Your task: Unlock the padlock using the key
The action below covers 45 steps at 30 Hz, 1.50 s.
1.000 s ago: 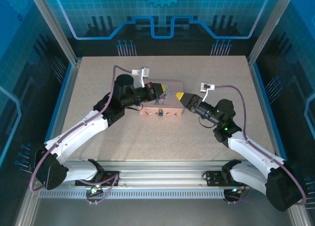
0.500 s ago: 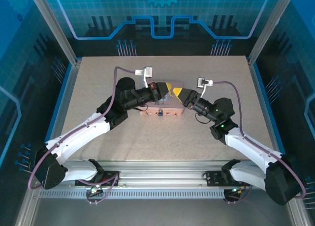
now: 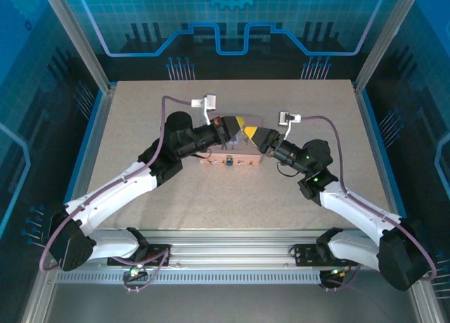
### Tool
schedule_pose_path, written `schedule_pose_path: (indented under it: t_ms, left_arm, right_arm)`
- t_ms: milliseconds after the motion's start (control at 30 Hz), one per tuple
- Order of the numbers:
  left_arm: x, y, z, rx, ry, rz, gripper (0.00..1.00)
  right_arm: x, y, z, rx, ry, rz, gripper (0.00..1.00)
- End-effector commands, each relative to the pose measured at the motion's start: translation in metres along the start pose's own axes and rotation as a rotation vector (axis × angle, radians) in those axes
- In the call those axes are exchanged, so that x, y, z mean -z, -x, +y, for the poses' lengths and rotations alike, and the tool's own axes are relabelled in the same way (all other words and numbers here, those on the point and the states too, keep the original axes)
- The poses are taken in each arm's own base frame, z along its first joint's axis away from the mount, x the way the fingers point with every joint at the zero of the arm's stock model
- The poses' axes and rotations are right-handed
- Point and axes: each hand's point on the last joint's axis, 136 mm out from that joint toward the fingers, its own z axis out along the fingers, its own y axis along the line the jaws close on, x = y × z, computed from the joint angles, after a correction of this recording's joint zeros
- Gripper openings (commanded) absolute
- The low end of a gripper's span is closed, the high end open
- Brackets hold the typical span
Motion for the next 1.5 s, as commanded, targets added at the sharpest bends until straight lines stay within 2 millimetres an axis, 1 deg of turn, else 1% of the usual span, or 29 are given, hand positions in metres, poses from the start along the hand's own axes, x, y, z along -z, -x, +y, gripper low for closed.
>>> schedule_pose_path:
  t_ms: [0,167,300,467,533,633,700,900,1033,1133,1167,1300,1333,1367,1400,1433,1467]
  left_arm:
    - [0.008,0.006,-0.014,-0.009,-0.037,-0.042,0.0]
    - [0.008,0.007,-0.014,-0.01,-0.038,-0.049,0.0]
    - [0.01,0.007,-0.014,-0.01,-0.034,-0.056,0.0]
    - [0.012,0.01,-0.014,-0.014,-0.032,-0.071,0.0]
    - [0.013,0.01,-0.014,-0.016,-0.03,-0.076,0.0]
    - [0.012,0.01,-0.014,-0.015,-0.031,-0.073,0.0]
    - [0.012,0.009,-0.013,-0.013,-0.03,-0.071,0.0]
    - [0.011,0.006,-0.013,-0.01,-0.034,-0.069,0.0]
    - [0.011,0.007,-0.015,-0.014,-0.035,-0.072,0.0]
    - [0.011,0.006,-0.014,-0.011,-0.031,-0.073,0.0]
    - [0.011,0.006,-0.013,-0.011,-0.031,-0.074,0.0]
    - [0.014,0.007,-0.013,-0.011,-0.022,-0.08,0.0]
    - [0.016,0.006,-0.011,-0.009,-0.016,-0.082,0.07]
    - [0.017,0.007,-0.01,-0.009,-0.01,-0.086,0.13]
    - [0.019,0.006,-0.01,-0.011,-0.008,-0.087,0.14]
    - [0.021,0.006,-0.01,-0.016,-0.004,-0.089,0.18]
    - [0.024,0.006,-0.009,-0.02,0.003,-0.091,0.28]
  right_arm:
    - [-0.006,0.004,0.024,0.03,0.072,-0.001,0.29]
    - [-0.007,0.0,0.023,0.025,0.073,0.012,0.34]
    - [-0.008,-0.002,0.023,0.023,0.075,0.019,0.32]
    - [-0.007,-0.005,0.018,0.023,0.054,0.023,0.3]
    - [-0.007,-0.006,0.017,0.022,0.053,0.024,0.28]
    - [-0.008,-0.005,0.021,0.03,0.064,0.029,0.24]
    - [-0.008,-0.006,0.021,0.032,0.065,0.031,0.2]
    - [-0.01,-0.006,0.024,0.032,0.073,0.037,0.2]
    - [-0.01,-0.006,0.026,0.037,0.083,0.04,0.13]
    - [-0.01,-0.007,0.03,0.044,0.095,0.045,0.02]
    - [-0.009,-0.007,0.031,0.047,0.096,0.047,0.0]
    - [-0.007,-0.006,0.029,0.059,0.085,0.039,0.0]
    - [-0.006,-0.005,0.029,0.063,0.08,0.039,0.0]
    - [-0.004,-0.005,0.028,0.064,0.073,0.038,0.0]
    - [-0.003,-0.004,0.028,0.068,0.069,0.037,0.0]
    - [0.0,-0.002,0.027,0.072,0.059,0.036,0.0]
    - [0.002,-0.001,0.027,0.081,0.05,0.036,0.0]
